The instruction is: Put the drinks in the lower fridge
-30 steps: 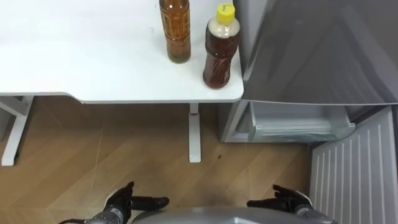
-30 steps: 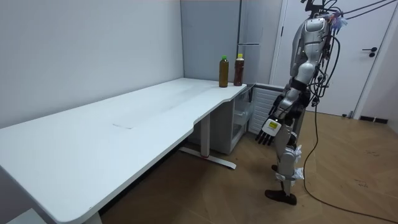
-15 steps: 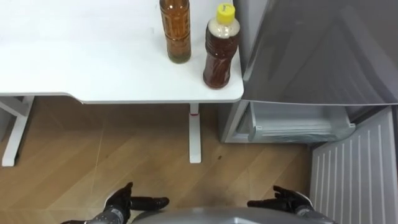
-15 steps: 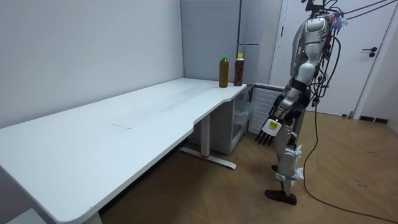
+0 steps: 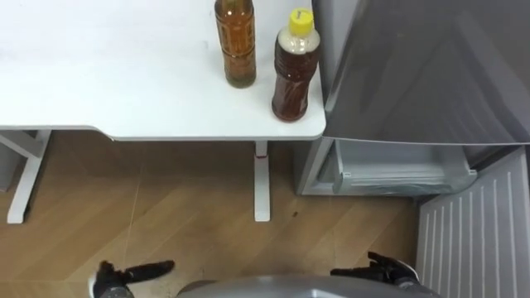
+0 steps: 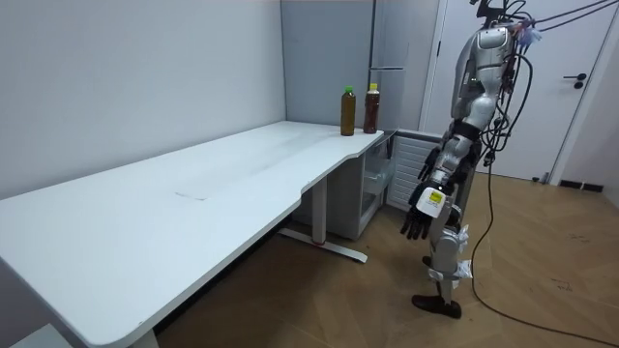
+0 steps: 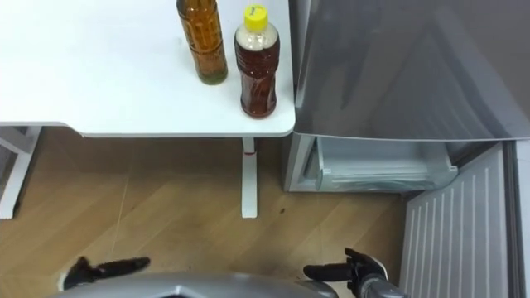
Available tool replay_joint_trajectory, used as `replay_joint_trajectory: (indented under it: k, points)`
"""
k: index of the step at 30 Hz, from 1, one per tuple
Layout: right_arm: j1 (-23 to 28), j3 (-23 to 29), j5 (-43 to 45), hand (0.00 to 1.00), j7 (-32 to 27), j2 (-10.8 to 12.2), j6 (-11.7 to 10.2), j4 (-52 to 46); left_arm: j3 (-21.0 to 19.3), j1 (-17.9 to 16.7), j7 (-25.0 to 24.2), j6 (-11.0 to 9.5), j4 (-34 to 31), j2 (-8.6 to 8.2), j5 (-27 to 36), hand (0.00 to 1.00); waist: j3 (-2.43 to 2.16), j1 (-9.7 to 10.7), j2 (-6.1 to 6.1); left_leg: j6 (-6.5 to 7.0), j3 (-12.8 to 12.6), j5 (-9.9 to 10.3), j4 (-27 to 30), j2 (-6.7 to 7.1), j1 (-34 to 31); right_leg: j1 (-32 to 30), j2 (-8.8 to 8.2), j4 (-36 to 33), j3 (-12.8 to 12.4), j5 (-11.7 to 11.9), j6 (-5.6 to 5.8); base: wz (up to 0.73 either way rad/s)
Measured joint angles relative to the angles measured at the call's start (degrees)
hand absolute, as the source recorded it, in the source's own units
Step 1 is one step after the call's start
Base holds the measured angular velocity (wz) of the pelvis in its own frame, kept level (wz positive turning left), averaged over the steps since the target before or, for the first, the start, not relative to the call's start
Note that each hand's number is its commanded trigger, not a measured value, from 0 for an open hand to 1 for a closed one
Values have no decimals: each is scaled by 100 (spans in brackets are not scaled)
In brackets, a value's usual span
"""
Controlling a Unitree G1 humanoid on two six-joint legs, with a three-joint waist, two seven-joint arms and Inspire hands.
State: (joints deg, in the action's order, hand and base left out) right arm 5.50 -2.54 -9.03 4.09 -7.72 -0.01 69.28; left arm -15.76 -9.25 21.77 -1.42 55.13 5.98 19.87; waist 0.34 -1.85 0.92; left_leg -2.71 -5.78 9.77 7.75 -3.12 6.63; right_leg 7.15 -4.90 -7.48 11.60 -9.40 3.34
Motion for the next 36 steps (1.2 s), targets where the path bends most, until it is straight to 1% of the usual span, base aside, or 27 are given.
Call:
replay_joint_trajectory:
  k: [1,2,3,6,7,8,10,11,13,14,16,17,19,20,21,22,23,25,26,27,28,29,30,32,34,35,36]
  points:
    - [18,4,-11,0,-29,0,-6,0,-51,-2,256,-146,-114,2,172,0,-4,-25,-15,3,4,11,0,-1,8,8,0,-11,-2,-2,2,0]
    - [22,4,-12,0,-34,0,-10,-1,-82,-7,376,-198,-166,2,263,0,-7,-28,-20,4,5,13,0,0,7,8,0,-12,-6,-2,2,0]
    - [21,3,-10,0,-44,1,-15,-1,-121,-7,623,-306,-256,4,440,0,-10,-28,-20,10,10,23,-1,0,5,8,0,-18,-8,-2,2,0]
    - [72,4,0,0,-115,38,-87,-71,-168,-62,1190,-441,-662,4,731,0,-36,-25,9,12,37,31,1,0,5,19,2,-23,20,0,3,4]
    - [80,2,10,0,-158,54,-130,-77,-163,-62,1407,-563,-799,3,784,0,-38,-23,11,11,61,32,1,1,-4,39,2,-24,45,0,3,8]
    - [82,3,18,0,-163,56,-134,-78,-162,-68,1503,-619,-890,4,823,0,-39,-16,12,11,70,32,2,2,-8,50,1,-24,58,0,3,9]
    - [106,34,32,0,-187,54,-164,-77,-154,-102,1898,-780,-1419,4,694,0,-45,-19,12,6,125,52,19,2,-13,78,2,-13,107,-5,6,10]
    - [109,43,40,0,-210,54,-178,-80,-154,-104,1986,-847,-1550,4,666,0,-47,-27,8,6,127,52,19,2,-12,77,2,-12,108,-6,7,4]
    - [159,43,32,0,-285,48,-247,-99,-160,-110,2327,-1119,-2003,6,652,0,-59,-95,-20,6,115,52,19,2,9,77,3,-11,98,-6,6,-2]
    - [205,43,32,0,-304,47,-254,-152,-155,-117,2424,-1152,-2166,6,654,0,-59,-114,-23,6,112,52,21,2,10,80,3,-11,98,-6,6,0]
    - [301,42,44,0,-343,48,-315,-251,-171,-125,2758,-1269,-2756,10,618,0,-54,-159,-29,5,115,51,58,4,15,102,-1,-16,106,-5,6,0]
    - [305,42,46,0,-352,48,-315,-246,-171,-125,2840,-1277,-2907,10,585,0,-55,-156,-28,6,115,51,70,6,15,98,-3,-15,99,-5,6,0]
    - [307,42,77,0,-392,47,-314,-258,-219,-131,3133,-1285,-3560,9,204,0,-50,-179,-28,4,128,52,77,5,1,93,-1,-11,99,-7,5,0]
    - [316,43,76,0,-394,46,-313,-257,-228,-131,3190,-1288,-3753,21,105,0,-50,-189,-27,4,128,53,78,5,5,97,0,-11,97,-8,4,0]
    - [324,45,78,0,-395,41,-314,-260,-238,-128,3286,-1321,-4050,93,-75,0,-51,-190,-34,3,128,53,85,5,13,105,0,-13,95,-10,2,0]
    - [344,46,78,0,-398,40,-314,-258,-291,-120,3311,-1330,-4310,183,-306,0,-46,-185,-47,2,129,54,88,4,7,102,2,-13,92,-12,0,0]
    - [335,47,75,0,-400,40,-314,-261,-339,-110,3311,-1330,-4470,209,-417,0,-45,-178,-54,2,133,56,87,4,1,98,3,-13,94,-12,-1,0]
    - [373,99,33,0,-388,39,-311,-268,-542,-29,3315,-1329,-5193,316,-659,0,-44,-174,-61,5,136,66,84,4,3,104,3,-11,91,-13,1,0]
    - [365,126,33,0,-386,39,-312,-270,-594,-30,3321,-1328,-5601,410,-731,0,-41,-150,-67,5,137,68,86,4,-3,107,3,-12,98,-12,1,0]
    - [362,143,37,0,-386,39,-312,-265,-621,-29,3318,-1328,-5815,448,-752,0,-40,-146,-69,5,138,68,86,4,-5,105,2,-12,98,-12,1,0]
    - [347,160,28,0,-387,39,-316,-247,-647,-12,3287,-1328,-6187,519,-864,0,-39,-139,-75,5,142,68,87,4,-6,107,2,-11,106,-12,1,0]
    - [347,161,25,0,-385,39,-319,-239,-655,5,3269,-1328,-6363,552,-904,0,-38,-142,-77,5,143,67,87,5,-11,107,2,-11,106,-12,1,0]
    - [337,164,25,0,-378,35,-328,-211,-663,45,3216,-1328,-6689,584,-1037,0,-38,-146,-85,5,144,67,87,5,-10,110,2,-7,101,-13,1,0]
    - [268,158,25,0,-366,30,-372,-135,-655,101,3078,-1330,-7069,584,-1247,0,-38,-141,-104,5,143,67,88,8,-8,107,1,2,98,-13,3,0]
    - [229,160,21,0,-279,23,-391,-29,-594,104,2758,-1327,-7603,582,-1312,0,-40,-130,-109,5,142,67,87,8,-29,108,3,49,103,-14,4,0]
    - [238,162,18,0,-250,16,-401,-29,-582,105,2656,-1327,-7727,582,-1312,0,-40,-120,-108,4,146,68,88,10,-37,107,3,59,104,-14,4,5]
    - [239,164,16,0,-185,5,-426,-30,-576,123,2436,-1327,-7919,583,-1313,0,-39,-86,-109,4,173,67,90,17,-58,105,2,68,120,-14,4,9]
